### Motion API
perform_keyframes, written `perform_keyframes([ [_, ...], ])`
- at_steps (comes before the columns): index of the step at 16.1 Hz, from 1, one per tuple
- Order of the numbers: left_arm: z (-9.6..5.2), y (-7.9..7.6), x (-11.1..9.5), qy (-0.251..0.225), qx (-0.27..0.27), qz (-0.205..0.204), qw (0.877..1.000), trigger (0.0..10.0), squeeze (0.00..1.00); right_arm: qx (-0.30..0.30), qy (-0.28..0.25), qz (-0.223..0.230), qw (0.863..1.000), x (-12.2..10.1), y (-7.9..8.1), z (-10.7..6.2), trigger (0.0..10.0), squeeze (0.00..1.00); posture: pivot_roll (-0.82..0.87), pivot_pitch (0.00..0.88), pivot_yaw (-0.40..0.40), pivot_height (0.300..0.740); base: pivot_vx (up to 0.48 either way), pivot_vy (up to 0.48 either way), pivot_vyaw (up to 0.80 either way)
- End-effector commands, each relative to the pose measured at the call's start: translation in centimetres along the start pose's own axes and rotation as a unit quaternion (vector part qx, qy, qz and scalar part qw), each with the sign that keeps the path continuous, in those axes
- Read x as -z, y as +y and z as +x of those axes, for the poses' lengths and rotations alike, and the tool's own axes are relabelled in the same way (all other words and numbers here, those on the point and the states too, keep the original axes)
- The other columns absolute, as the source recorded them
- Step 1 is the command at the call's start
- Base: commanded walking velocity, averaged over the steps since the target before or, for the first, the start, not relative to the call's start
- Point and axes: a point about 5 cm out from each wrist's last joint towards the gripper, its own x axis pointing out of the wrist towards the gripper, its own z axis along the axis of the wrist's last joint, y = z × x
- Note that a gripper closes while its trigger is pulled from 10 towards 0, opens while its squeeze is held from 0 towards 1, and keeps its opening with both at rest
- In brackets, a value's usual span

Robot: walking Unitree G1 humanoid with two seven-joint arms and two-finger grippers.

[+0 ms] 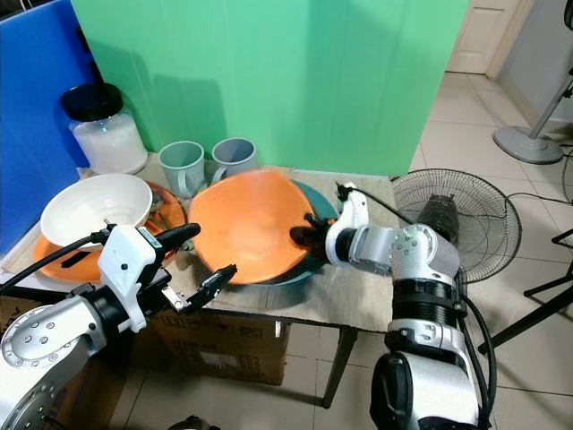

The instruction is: Setting the table

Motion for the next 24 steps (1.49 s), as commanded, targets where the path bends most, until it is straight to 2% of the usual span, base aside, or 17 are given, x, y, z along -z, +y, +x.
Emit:
perform_keyframes([
  [1, 0.1, 0.1, 0.1, 0.003, -0.002, 0.004, 1.0, 10.0, 0.0, 0.016, 0.003, -0.002, 1.0, -0.1, -0.2, 0.0, 0.0, 0.0, -0.03, 0.0, 0.002, 0.74, 0.0, 0.0, 0.0],
  [6, 0.0, 0.2, -0.5, -0.007, -0.005, 0.007, 1.0, 10.0, 0.0, 0.0, -0.019, 0.02, 1.0, -0.6, -0.2, -0.5, 0.0, 0.0, -0.02, 0.0, 0.013, 0.74, 0.0, 0.0, 0.0],
  [8, 0.0, 0.0, -1.1, -0.024, -0.005, 0.002, 1.0, 10.0, 0.0, -0.015, -0.06, 0.035, 0.997, -1.5, -0.2, -1.2, 0.0, 0.0, -0.02, 0.0, 0.013, 0.74, 0.0, 0.0, 0.0],
  [9, -0.1, 0.0, -1.7, -0.037, -0.012, -0.003, 0.999, 10.0, 0.0, -0.044, -0.125, 0.035, 0.991, -2.8, 0.0, -2.5, 0.0, 0.0, -0.02, 0.0, 0.014, 0.74, 0.0, 0.0, 0.0],
  [11, -0.2, 0.2, -2.0, -0.049, -0.03, -0.009, 0.998, 10.0, 0.0, -0.073, -0.172, 0.018, 0.982, -3.7, 0.7, -4.4, 0.0, 0.0, -0.02, 0.0, 0.021, 0.74, 0.0, 0.0, 0.0],
  [13, -0.2, 0.3, -1.9, -0.053, -0.053, -0.011, 0.997, 10.0, 0.0, -0.108, -0.237, 0.003, 0.965, -4.2, 1.3, -6.8, 0.0, 0.0, -0.04, 0.0, 0.043, 0.74, 0.0, 0.0, 0.0],
  [14, -0.1, 0.6, -2.0, -0.062, -0.076, -0.01, 0.995, 10.0, 0.0, -0.113, -0.265, -0.022, 0.957, -4.3, 1.6, -8.2, 1.3, 0.0, -0.04, 0.0, 0.056, 0.74, 0.0, 0.0, 0.0],
  [15, -0.1, 0.9, -2.1, -0.068, -0.102, -0.013, 0.992, 10.0, 0.0, -0.1, -0.292, -0.072, 0.948, -4.3, 2.0, -9.3, 7.1, 0.0, -0.05, 0.0, 0.063, 0.74, 0.0, 0.0, 0.0],
  [16, 0.0, 1.3, -2.1, -0.065, -0.133, -0.016, 0.989, 10.0, 0.0, -0.077, -0.307, -0.109, 0.942, -4.0, 2.3, -9.9, 10.0, 0.0, -0.06, 0.0, 0.071, 0.74, 0.0, 0.0, 0.0],
  [18, 0.0, 2.3, -1.9, -0.059, -0.197, 0.0, 0.979, 10.0, 0.0, -0.036, -0.375, -0.135, 0.916, -3.6, 2.8, -11.0, 10.0, 0.0, -0.06, 0.0, 0.078, 0.74, 0.0, 0.0, -0.72],
  [20, 0.0, 2.8, -1.6, -0.052, -0.236, 0.01, 0.97, 10.0, 0.0, -0.035, -0.374, -0.133, 0.917, -2.9, 2.9, -11.2, 10.0, 0.0, -0.06, 0.0, 0.082, 0.74, 0.0, 0.0, -0.76],
  [21, 0.0, 3.1, -1.3, -0.047, -0.268, 0.013, 0.962, 10.0, 0.0, -0.049, -0.365, -0.127, 0.921, -1.9, 2.7, -11.1, 10.0, 0.0, -0.06, 0.0, 0.088, 0.74, 0.0, 0.0, -0.79],
  [22, 0.1, 3.2, -1.2, -0.046, -0.278, 0.023, 0.959, 10.0, 0.0, -0.046, -0.373, -0.111, 0.92, -1.7, 2.4, -11.0, 10.0, 0.0, -0.06, 0.0, 0.094, 0.74, 0.0, 0.0, -0.8],
  [24, 0.1, 3.0, -1.1, -0.049, -0.288, 0.01, 0.956, 10.0, 0.0, -0.036, -0.392, -0.109, 0.913, -1.9, 2.4, -11.0, 10.0, 0.0, -0.06, 0.0, 0.096, 0.74, 0.0, 0.0, -0.8],
])
